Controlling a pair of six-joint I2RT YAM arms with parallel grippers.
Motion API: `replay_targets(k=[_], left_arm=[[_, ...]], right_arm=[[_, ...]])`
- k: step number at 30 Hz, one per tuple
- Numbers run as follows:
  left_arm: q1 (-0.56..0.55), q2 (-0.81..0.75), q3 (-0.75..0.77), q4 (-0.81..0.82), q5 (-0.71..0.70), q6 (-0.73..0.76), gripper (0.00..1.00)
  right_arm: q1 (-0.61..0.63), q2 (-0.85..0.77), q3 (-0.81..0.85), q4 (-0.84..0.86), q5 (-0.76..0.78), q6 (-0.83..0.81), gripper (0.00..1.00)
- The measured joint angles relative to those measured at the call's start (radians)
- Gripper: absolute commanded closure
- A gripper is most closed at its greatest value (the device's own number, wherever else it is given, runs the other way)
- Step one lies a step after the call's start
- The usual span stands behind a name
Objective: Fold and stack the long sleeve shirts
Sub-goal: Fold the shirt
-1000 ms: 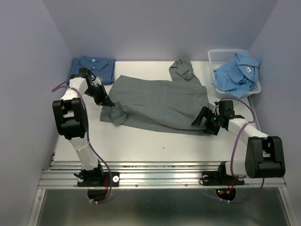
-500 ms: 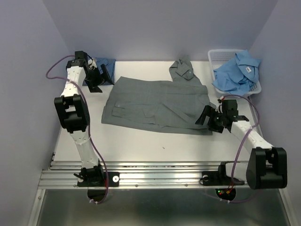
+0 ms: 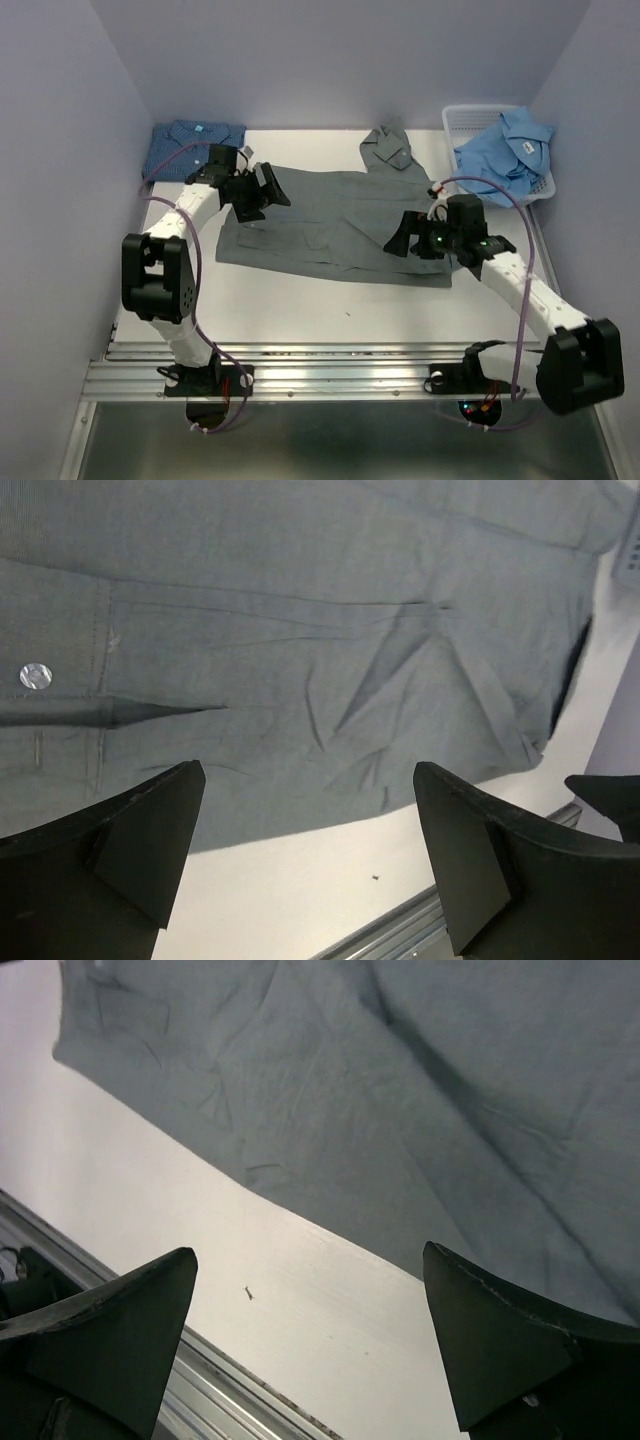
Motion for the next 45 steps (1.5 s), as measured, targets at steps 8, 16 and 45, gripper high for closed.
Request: replay_targets(k=[8,16,45], left_arm=[[0.002,0.177,-0.146,0.175,-0.011,-0.071,0.01],[-0.003,0.039,-0.384,0.301,0.018,-0.122,0.01],[0.212,-0.059,0.135,0.022,-0.451,0.023,0.01]], right_arm=[[0.051,0.378,0.014,0.092,0.152,0.013,0.00],[0.050,0.301,-0.095,0.087,0.203,0.103,0.00],[0.050,0.718,0.829,-0.069,0.518,0.010,0.00]])
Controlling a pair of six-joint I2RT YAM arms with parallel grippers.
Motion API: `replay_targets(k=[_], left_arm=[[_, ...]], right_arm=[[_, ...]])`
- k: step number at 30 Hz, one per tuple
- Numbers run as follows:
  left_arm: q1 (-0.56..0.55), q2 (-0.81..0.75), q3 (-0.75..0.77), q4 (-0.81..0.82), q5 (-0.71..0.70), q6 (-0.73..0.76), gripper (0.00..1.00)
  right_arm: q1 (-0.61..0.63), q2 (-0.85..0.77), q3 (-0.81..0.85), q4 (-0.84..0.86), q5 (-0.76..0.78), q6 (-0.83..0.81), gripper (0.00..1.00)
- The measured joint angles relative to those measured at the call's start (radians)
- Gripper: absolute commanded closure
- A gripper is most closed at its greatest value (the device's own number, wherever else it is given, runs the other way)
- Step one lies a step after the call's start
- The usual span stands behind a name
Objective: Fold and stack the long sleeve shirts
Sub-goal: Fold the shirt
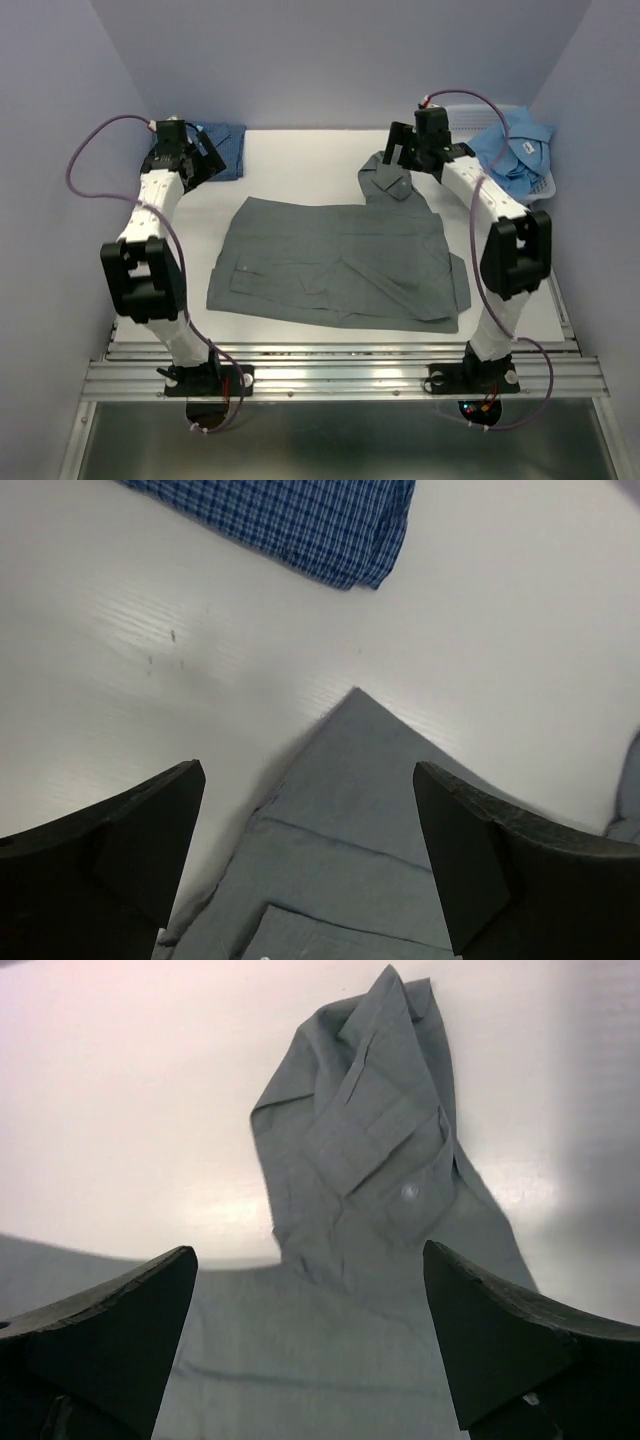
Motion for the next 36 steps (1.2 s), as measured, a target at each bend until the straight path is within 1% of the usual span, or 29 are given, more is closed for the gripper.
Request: replay_targets(k=[2,4,6,9,13,18,20,21,22,23,28,31,32,33,34,35,36], left_arm=[[-0.005,0.134,0.032,0.004,0.037,0.028,0.01],[-0.019,0.235,0.038,-0.003,0.075,0.063,0.01],[-0.032,0.302,0.056,-0.024,0.111,0.097,0.01],[-0.052,0.381,0.106,-0.038,0.158,0.142,0.01],[-0.092,0.463,0.198,-0.054,0.166,0.188,0.01],[-0.180,0.575,0.311,-0.113,0.045,0.219,0.03],[-0.209,0.618,0.340,-0.138,-0.008,0.222,0.06],[-0.222,0.640,0.348,-0.150,-0.039,0.227,0.09],[-0.227,0.644,0.356,-0.158,-0.053,0.227,0.10],[-0.231,0.644,0.357,-0.164,-0.068,0.226,0.18],[-0.231,0.644,0.357,-0.180,-0.104,0.222,0.29],[-0.231,0.645,0.357,-0.182,-0.115,0.216,0.39],[-0.232,0.645,0.357,-0.182,-0.118,0.214,0.47],[-0.233,0.645,0.357,-0.182,-0.119,0.213,0.51],[-0.233,0.645,0.357,-0.181,-0.121,0.210,0.56],[-0.236,0.645,0.356,-0.180,-0.118,0.209,0.70],[-0.237,0.645,0.355,-0.177,-0.114,0.206,0.75]], right_arm=[[0.000,0.151,0.121,-0.002,0.019,-0.023,0.00],[0.000,0.244,0.200,-0.017,0.035,-0.040,0.00],[-0.005,0.379,0.342,-0.058,0.049,-0.060,0.00],[-0.010,0.483,0.458,-0.083,0.060,-0.080,0.00],[-0.020,0.527,0.515,-0.116,0.076,-0.100,0.00],[-0.029,0.528,0.535,-0.122,0.090,-0.113,0.00],[-0.032,0.528,0.535,-0.124,0.090,-0.112,0.00],[-0.033,0.528,0.534,-0.126,0.090,-0.112,0.00],[-0.033,0.528,0.534,-0.127,0.090,-0.112,0.00],[-0.034,0.528,0.534,-0.127,0.090,-0.112,0.00],[-0.034,0.528,0.510,-0.124,0.088,-0.111,0.00],[-0.034,0.528,0.492,-0.127,0.080,-0.111,0.00],[-0.034,0.528,0.489,-0.132,0.078,-0.110,0.00],[-0.034,0.528,0.483,-0.131,0.075,-0.111,0.00],[-0.034,0.528,0.481,-0.130,0.069,-0.111,0.00],[-0.034,0.528,0.476,-0.129,0.061,-0.112,0.00],[-0.034,0.528,0.472,-0.129,0.049,-0.115,0.00]])
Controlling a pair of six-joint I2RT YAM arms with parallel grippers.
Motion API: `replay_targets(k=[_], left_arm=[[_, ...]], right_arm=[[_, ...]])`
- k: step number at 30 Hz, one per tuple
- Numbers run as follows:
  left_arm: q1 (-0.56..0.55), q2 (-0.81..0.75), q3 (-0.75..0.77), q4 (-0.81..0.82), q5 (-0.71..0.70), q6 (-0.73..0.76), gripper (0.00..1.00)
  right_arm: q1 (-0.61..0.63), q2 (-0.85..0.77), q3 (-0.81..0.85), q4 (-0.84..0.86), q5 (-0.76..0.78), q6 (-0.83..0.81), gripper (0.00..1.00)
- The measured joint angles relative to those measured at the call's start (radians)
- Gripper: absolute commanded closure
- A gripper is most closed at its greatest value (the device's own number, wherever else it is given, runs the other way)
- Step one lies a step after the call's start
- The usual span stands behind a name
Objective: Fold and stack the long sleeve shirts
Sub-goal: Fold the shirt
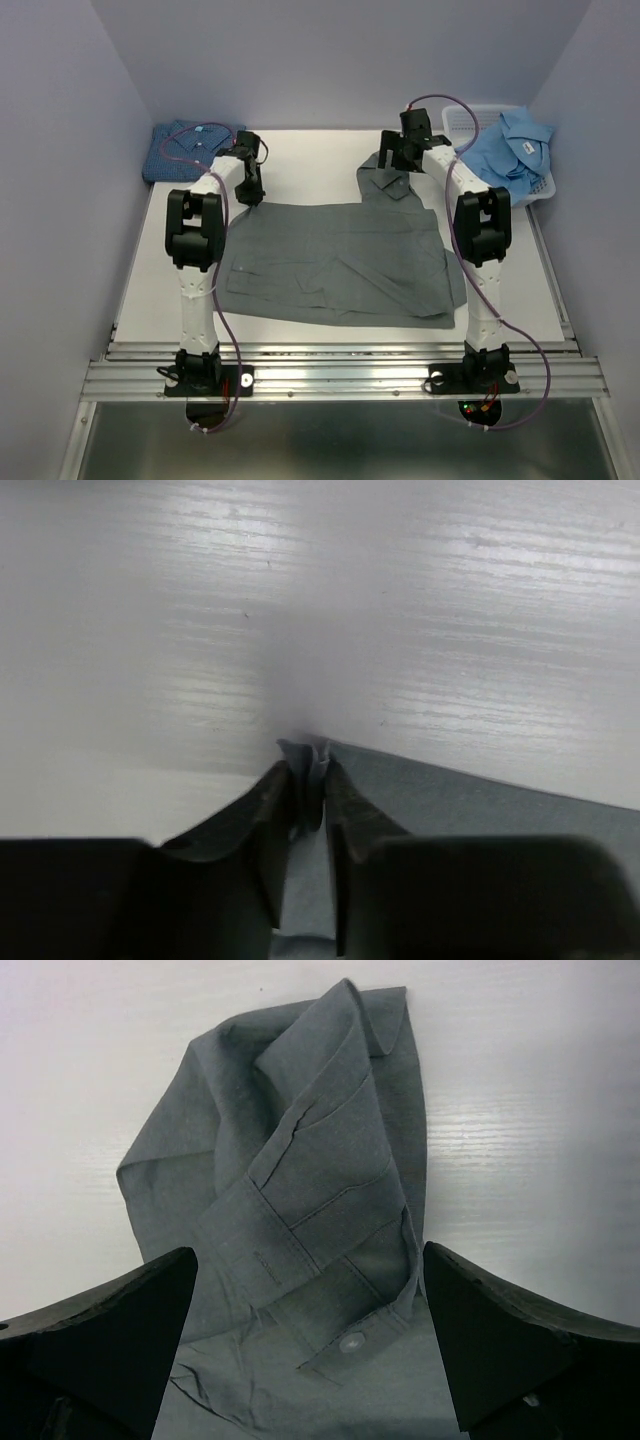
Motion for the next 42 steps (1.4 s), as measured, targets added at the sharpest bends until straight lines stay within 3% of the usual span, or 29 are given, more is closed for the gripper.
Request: replay_targets(k=[2,3,10,15,18,19,23,30,35,42], left_arm=[[-0.002,0.000,-0.005,0.011,0.014,0.002,0.88],[-0.003,0.000,-0.008,0.019,0.022,0.002,0.99],[-0.004,-0.025,-0.056,0.067,0.038,0.002,1.00],[-0.002,-0.047,-0.095,0.106,0.054,0.002,1.00],[0.000,-0.056,-0.110,0.119,0.061,0.002,1.00],[0.000,-0.059,-0.114,0.122,0.063,0.002,1.00],[0.000,-0.070,-0.126,0.128,0.079,0.003,1.00],[0.000,-0.131,-0.135,0.148,0.107,0.001,1.00],[0.000,-0.157,-0.119,0.161,0.122,-0.011,1.00],[0.000,-0.153,-0.045,0.147,0.118,-0.013,1.00]], right_arm=[[0.000,0.000,-0.014,0.003,-0.021,-0.011,0.00],[0.000,0.000,-0.016,0.001,-0.029,-0.016,0.00],[0.000,0.002,-0.017,0.006,-0.016,-0.032,0.00],[0.000,0.083,0.092,0.026,0.008,-0.033,0.04],[0.000,0.147,0.148,0.035,0.013,-0.040,0.38],[0.000,0.165,0.159,0.040,0.013,-0.046,0.64],[0.001,0.208,0.179,0.053,0.017,-0.066,0.99],[0.001,0.162,0.178,0.072,0.037,-0.116,0.99],[-0.005,0.127,0.339,0.101,0.027,-0.190,0.99],[-0.034,0.049,0.437,0.208,-0.040,-0.247,0.99]])
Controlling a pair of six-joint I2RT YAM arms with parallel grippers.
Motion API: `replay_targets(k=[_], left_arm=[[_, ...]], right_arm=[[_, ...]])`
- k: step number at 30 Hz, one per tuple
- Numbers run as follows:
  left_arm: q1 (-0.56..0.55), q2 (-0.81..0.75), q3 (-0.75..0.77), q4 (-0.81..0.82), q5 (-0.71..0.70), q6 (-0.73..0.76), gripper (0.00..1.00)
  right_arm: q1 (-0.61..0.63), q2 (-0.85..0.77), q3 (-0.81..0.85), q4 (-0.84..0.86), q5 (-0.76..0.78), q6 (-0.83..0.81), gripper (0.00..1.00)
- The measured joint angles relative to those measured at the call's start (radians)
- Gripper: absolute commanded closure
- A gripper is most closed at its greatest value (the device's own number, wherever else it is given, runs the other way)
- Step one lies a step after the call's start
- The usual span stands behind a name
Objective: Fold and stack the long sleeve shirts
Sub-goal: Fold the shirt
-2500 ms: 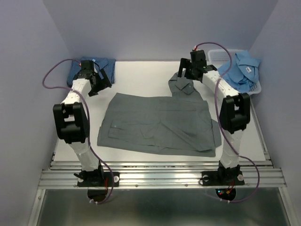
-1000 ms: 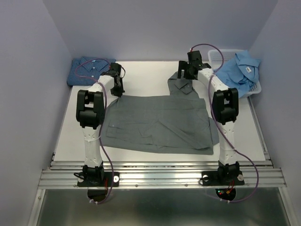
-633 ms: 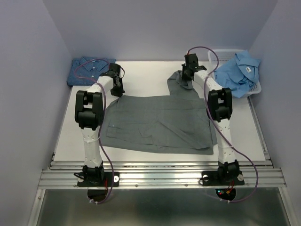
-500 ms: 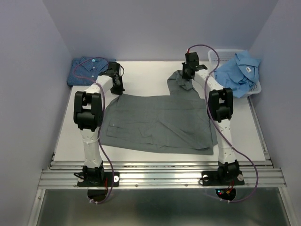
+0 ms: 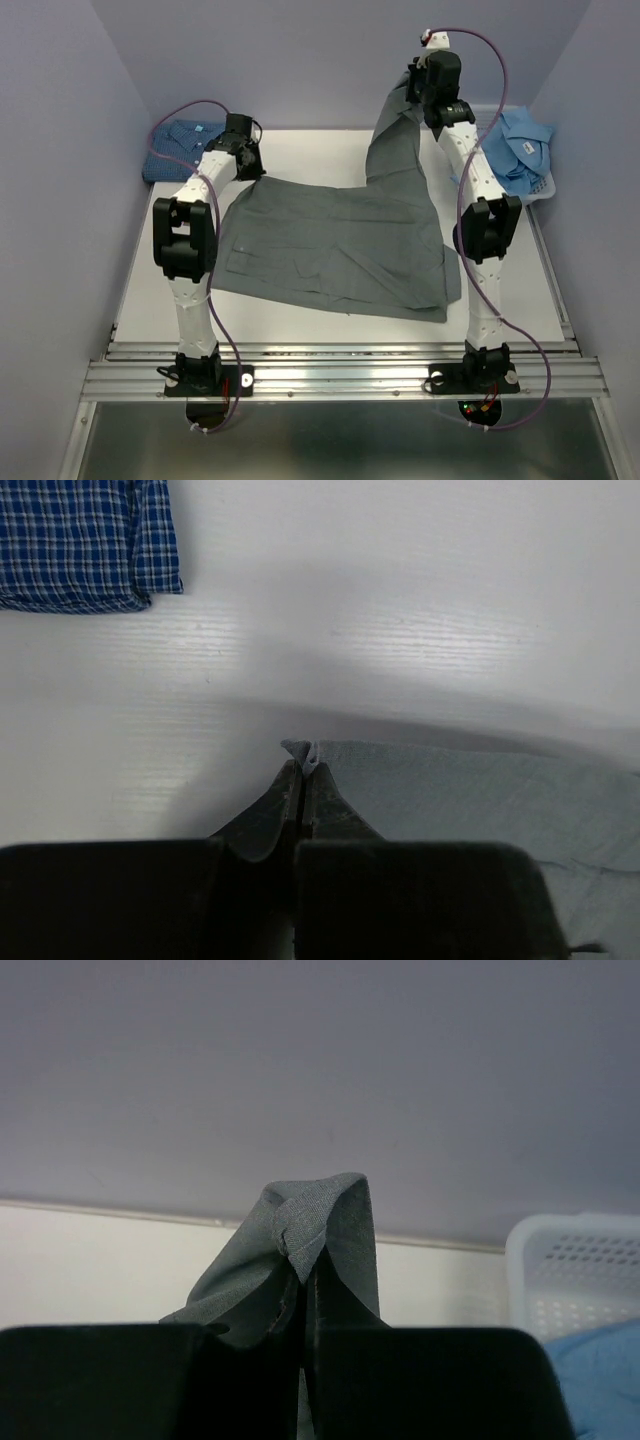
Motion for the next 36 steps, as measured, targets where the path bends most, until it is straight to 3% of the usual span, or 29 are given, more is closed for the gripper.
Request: replay_targets(k=[8,16,20,25,36], left_arm=[[0.017,0.000,0.023,-0.005,-0.036,-0.021,1.00],[0.053,-0.013,-0.069,0.029,-0.029,-0.030,1.00],[0.051,-0.060,-0.156,0.070,0.015,-0.029,1.00],[0.050,-0.182,-0.284,0.125,0.066,-0.031,1.00],[0.044,-0.395,-0.522,0.198,0.033,-0.093,1.00]], right_arm=[[-0.019,-0.004,0.017,0.097,-0.090,0.015,0.99],[-0.023,-0.030,-0.005,0.096,-0.219,0.043,0.99],[-0.011,-0.208,-0.261,0.042,-0.220,0.053,0.99],[0.002,-0.573,-0.731,0.032,-0.200,0.122,0.99],[0.004,-1.116,-1.196,-0.117,-0.225,0.306,0.99]])
